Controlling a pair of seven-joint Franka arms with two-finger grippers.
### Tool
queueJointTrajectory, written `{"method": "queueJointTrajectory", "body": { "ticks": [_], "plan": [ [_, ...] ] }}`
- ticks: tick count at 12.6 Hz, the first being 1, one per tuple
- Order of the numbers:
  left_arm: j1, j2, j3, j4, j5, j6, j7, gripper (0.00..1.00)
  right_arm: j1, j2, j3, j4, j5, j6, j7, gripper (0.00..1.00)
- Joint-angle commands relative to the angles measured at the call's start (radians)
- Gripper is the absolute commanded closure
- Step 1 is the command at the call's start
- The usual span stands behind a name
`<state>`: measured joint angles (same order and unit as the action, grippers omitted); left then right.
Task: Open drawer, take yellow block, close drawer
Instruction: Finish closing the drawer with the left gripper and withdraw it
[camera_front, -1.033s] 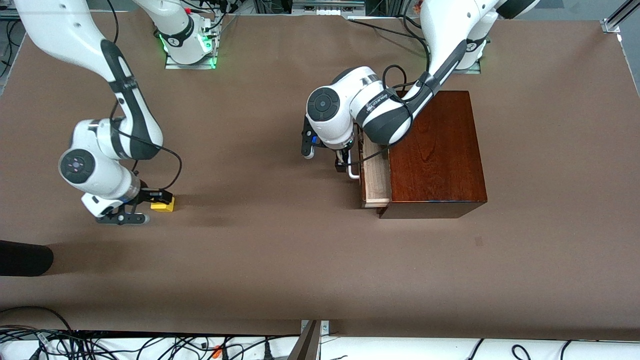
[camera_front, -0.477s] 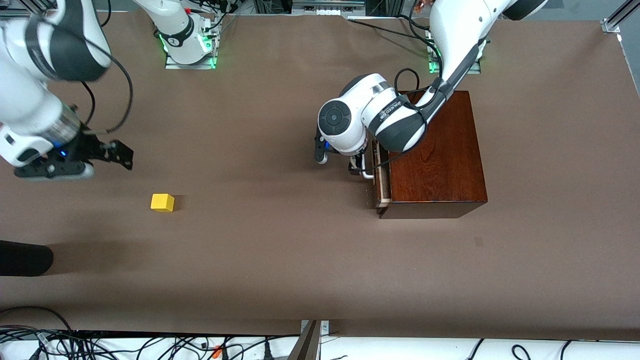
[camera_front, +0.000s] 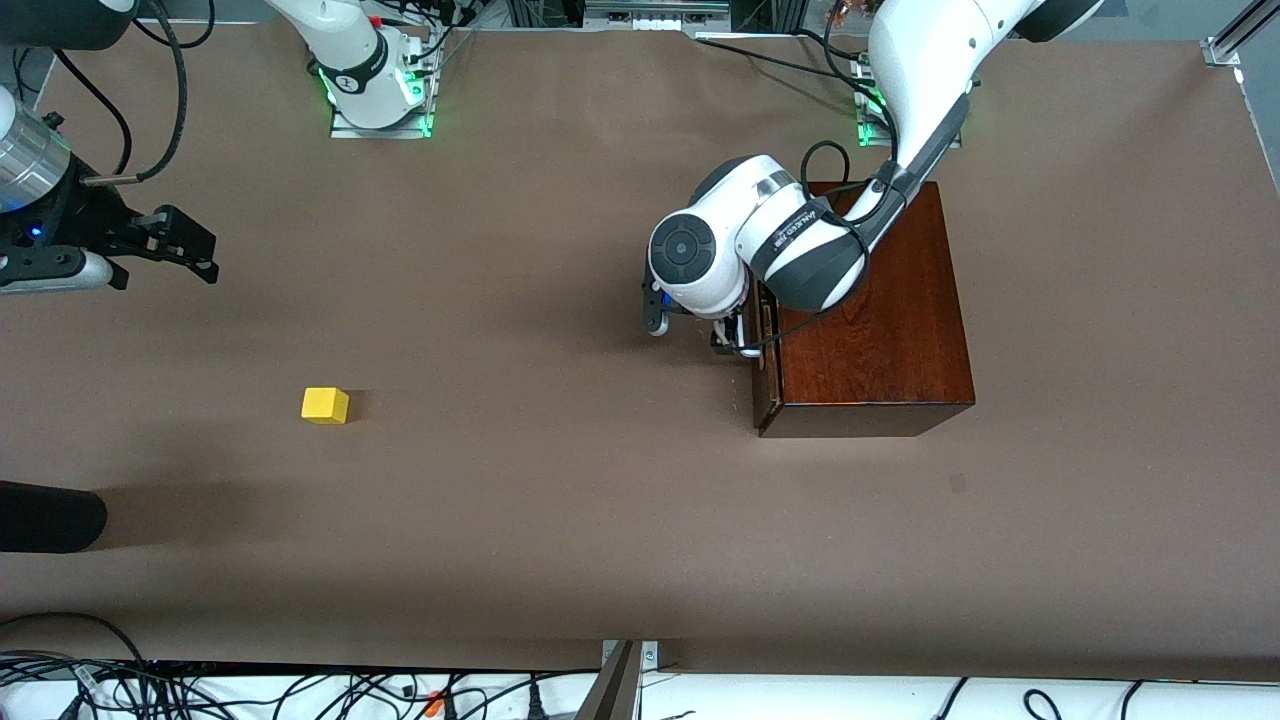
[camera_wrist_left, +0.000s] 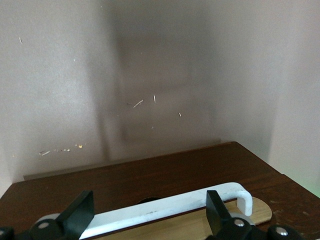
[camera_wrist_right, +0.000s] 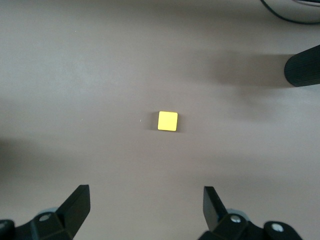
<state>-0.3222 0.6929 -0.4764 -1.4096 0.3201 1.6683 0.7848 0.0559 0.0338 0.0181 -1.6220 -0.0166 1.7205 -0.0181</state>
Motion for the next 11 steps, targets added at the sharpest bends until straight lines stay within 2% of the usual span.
{"method": "queueJointTrajectory", "body": {
  "ticks": [1,4,6,8,10,11],
  "plan": [
    [0.022,-0.021,0.028,-0.002,0.062,-0.028,0.030,0.00,0.002,0.014,0.000,0.036,0.015,-0.064,-0.017,0.00],
    [0.022,-0.026,0.024,0.006,0.056,-0.028,0.028,0.00,0.001,0.008,-0.015,0.062,0.017,-0.110,-0.062,0.00],
    [0.015,-0.065,0.019,0.008,0.040,-0.027,0.008,0.00,0.002,0.014,-0.012,0.097,0.015,-0.131,-0.057,0.00],
    [0.014,-0.085,0.007,0.081,0.019,-0.031,-0.071,0.00,0.001,0.017,-0.010,0.111,0.015,-0.125,-0.049,0.00],
    [0.026,-0.114,0.012,0.145,-0.117,-0.085,-0.161,0.00,0.001,0.027,-0.010,0.110,0.015,-0.122,-0.046,0.00],
    [0.049,-0.122,0.010,0.182,-0.142,-0.106,-0.221,0.00,0.002,0.038,-0.007,0.111,0.017,-0.121,-0.045,0.00]
  ]
}}
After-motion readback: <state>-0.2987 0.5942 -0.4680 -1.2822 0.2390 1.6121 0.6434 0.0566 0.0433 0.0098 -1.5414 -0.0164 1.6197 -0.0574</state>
